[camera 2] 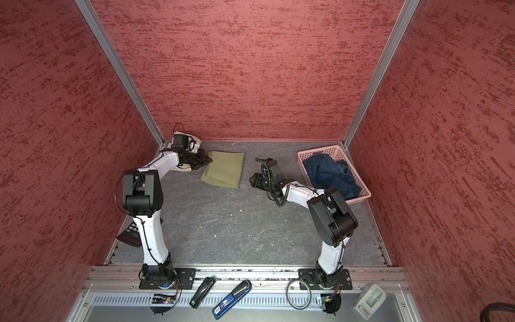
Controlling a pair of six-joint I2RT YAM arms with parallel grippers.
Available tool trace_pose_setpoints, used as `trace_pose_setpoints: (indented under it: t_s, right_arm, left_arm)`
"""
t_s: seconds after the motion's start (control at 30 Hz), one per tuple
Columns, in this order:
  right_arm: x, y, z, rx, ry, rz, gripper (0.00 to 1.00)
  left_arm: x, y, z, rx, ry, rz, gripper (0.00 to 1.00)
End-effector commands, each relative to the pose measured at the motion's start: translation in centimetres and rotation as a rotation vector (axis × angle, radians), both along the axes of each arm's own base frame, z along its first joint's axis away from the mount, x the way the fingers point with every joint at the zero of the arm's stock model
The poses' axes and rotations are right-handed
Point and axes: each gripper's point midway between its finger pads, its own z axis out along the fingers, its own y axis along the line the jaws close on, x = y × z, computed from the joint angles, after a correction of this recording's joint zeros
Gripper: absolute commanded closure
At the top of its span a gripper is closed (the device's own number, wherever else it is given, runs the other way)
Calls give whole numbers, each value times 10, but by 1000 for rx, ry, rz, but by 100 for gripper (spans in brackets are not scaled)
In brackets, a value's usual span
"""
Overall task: Fold and stack skirts
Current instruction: Place the skirt at the top-center of the table, then pick up the skirt from the top-center of the table.
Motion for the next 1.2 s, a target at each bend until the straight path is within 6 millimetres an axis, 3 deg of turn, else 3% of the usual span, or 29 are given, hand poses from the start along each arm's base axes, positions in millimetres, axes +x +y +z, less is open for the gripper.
trace_pose_setpoints:
  t_s: [0.0, 0.1, 0.13, 0.23, 0.3, 0.37, 0.47, 0.57, 0.77, 0.9, 1.0, 1.17]
  right_arm:
    - [10, 11, -1, 41, 13, 12, 40]
    - [18, 18, -3, 70, 23, 10, 39]
    - [21, 20, -3, 81, 28, 7, 39]
    - [25, 27, -4, 120, 35, 8, 38]
    - [27, 28, -2, 138, 34, 2, 38]
    - [29, 25, 3, 172, 28, -11, 38]
    - [30, 11, 7, 217, 23, -51, 38]
    - [27, -12, 12, 210, -3, -113, 37]
    - [6, -70, 20, 96, -61, -275, 37]
    - [-12, -96, 31, 64, -92, -320, 37]
    - [-24, -109, 35, 56, -104, -337, 37]
    - [-44, -124, 50, 55, -140, -349, 37]
  left_arm:
    - [-5, 15, -21, 21, 53, 45, 100]
    - [-6, 24, -28, 43, 76, 71, 100]
    - [-6, 26, -27, 56, 79, 74, 92]
    - [-2, 29, -7, 74, 16, 80, 43]
    - [-1, 29, 14, 110, -51, 86, 19]
    - [-1, 30, 35, 170, -100, 88, 3]
    - [-4, 23, 57, 289, -118, 73, 0]
    - [-12, -1, 62, 431, -99, 37, 0]
    - [-28, -62, 26, 771, -7, -48, 0]
    - [-25, -95, 19, 935, -25, -53, 0]
    - [-18, -112, 12, 1038, -43, -37, 0]
    - [-7, -114, -3, 1152, -20, -6, 3]
